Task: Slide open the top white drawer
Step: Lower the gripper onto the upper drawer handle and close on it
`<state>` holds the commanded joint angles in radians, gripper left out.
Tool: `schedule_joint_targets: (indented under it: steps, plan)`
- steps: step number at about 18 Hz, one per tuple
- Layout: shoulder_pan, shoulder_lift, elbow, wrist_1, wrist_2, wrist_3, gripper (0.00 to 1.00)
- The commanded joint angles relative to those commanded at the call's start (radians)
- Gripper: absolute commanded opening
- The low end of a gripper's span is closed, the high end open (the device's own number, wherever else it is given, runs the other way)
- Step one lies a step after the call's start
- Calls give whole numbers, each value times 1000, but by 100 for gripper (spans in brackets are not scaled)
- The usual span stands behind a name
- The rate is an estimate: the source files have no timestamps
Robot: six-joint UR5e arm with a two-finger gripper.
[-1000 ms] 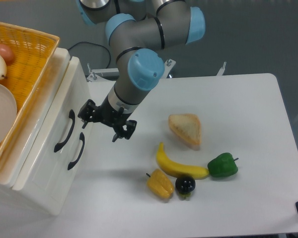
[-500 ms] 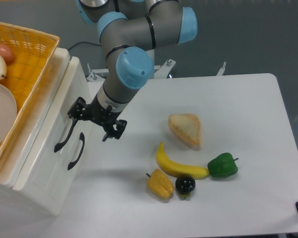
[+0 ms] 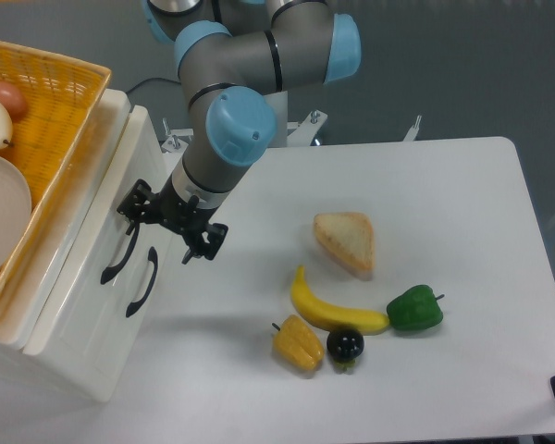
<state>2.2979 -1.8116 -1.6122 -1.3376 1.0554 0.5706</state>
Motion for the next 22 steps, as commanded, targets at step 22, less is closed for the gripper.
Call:
schedule_joint_targets:
  steps: [22]
  plan:
    - [-20,-20,2,3,2,2,86]
